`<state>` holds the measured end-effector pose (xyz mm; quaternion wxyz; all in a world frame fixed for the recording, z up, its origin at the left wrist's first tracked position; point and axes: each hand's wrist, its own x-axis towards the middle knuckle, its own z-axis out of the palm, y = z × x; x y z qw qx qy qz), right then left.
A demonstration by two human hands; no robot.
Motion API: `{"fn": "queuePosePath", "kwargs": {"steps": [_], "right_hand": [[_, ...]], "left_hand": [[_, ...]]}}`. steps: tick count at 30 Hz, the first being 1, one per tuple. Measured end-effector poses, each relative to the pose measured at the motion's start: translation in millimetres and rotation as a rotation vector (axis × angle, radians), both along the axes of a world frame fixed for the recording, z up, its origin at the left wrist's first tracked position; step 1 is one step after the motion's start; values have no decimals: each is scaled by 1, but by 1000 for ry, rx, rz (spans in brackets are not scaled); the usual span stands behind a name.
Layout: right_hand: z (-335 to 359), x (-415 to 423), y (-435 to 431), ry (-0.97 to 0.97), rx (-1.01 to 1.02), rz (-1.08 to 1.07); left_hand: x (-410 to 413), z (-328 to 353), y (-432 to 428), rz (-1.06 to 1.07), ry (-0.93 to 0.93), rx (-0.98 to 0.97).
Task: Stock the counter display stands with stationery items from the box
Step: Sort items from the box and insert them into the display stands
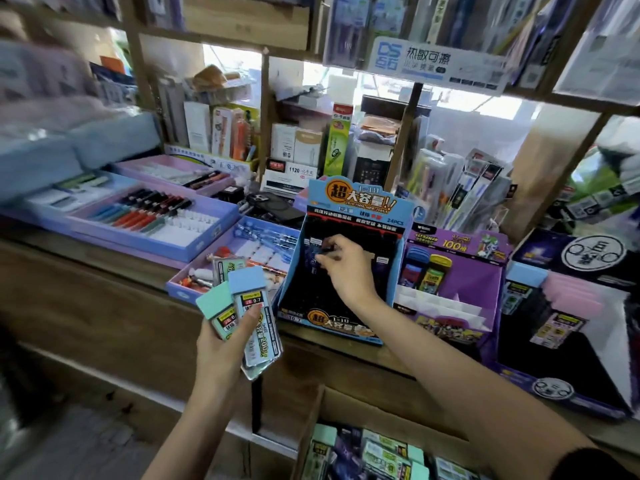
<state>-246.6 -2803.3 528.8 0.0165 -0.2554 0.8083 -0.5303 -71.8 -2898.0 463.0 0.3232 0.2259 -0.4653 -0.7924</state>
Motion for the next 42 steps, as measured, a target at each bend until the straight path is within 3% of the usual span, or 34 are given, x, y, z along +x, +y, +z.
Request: {"fn": "queuePosePath", "kwargs": {"steps": [7, 15, 19, 22, 24, 27, 42], "right_hand": [[-5, -1, -9, -42, 40, -6], [-8, 2, -19, 288, 391, -96], [2, 8, -7, 286, 526, -90], [11, 25, 16, 196, 336, 11], [16, 45, 32, -32, 137, 150], [12, 64, 52, -241, 55, 274], [16, 42, 151, -630, -303, 150]], "left_hand": [[0, 6, 6, -54, 26, 26], [1, 9, 9, -89, 26, -11], [-1, 12, 16, -100, 7, -15], [-4, 16, 23, -125, 2, -16], [-7, 18, 30, -158, -5, -23], [-14, 21, 43, -207, -11, -56], [-42, 36, 115, -361, -50, -27]]}}
